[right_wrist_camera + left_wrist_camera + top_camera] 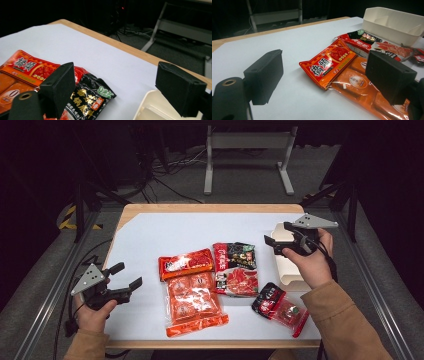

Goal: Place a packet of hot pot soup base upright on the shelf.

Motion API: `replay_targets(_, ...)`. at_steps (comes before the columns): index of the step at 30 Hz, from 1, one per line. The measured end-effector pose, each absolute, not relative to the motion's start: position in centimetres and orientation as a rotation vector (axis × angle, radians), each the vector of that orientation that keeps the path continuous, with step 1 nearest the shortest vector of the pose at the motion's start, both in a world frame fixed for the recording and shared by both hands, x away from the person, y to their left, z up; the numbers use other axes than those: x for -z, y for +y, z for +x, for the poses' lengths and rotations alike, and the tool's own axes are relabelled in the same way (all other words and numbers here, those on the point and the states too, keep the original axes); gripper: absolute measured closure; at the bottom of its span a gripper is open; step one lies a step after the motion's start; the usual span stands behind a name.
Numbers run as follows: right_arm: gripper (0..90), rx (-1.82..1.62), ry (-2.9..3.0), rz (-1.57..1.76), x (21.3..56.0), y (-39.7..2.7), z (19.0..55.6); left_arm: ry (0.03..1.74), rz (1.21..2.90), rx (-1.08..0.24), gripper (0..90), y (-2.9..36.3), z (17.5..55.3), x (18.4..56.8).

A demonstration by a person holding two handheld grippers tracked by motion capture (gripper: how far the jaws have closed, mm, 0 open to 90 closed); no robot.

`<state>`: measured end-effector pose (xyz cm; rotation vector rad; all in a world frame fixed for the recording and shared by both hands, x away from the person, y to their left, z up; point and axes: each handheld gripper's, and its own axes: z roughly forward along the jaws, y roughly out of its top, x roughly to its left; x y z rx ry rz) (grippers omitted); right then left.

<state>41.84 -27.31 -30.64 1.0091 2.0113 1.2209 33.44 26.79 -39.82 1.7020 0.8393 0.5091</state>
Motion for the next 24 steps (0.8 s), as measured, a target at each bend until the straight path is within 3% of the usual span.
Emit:
replay_targets(11, 19.5, -1.113, 2.039, 1.069, 30.6, -26.6, 43.7, 0.843, 1.704, -0.506, 15.5, 26.7, 33.5, 39.9)
replay_targets(24, 37.3, -1.056, 2.135, 1.06, 32.2, -23.6, 46.6, 0.872, 1.718, -0.508, 15.5, 27.4, 32.5, 40.2)
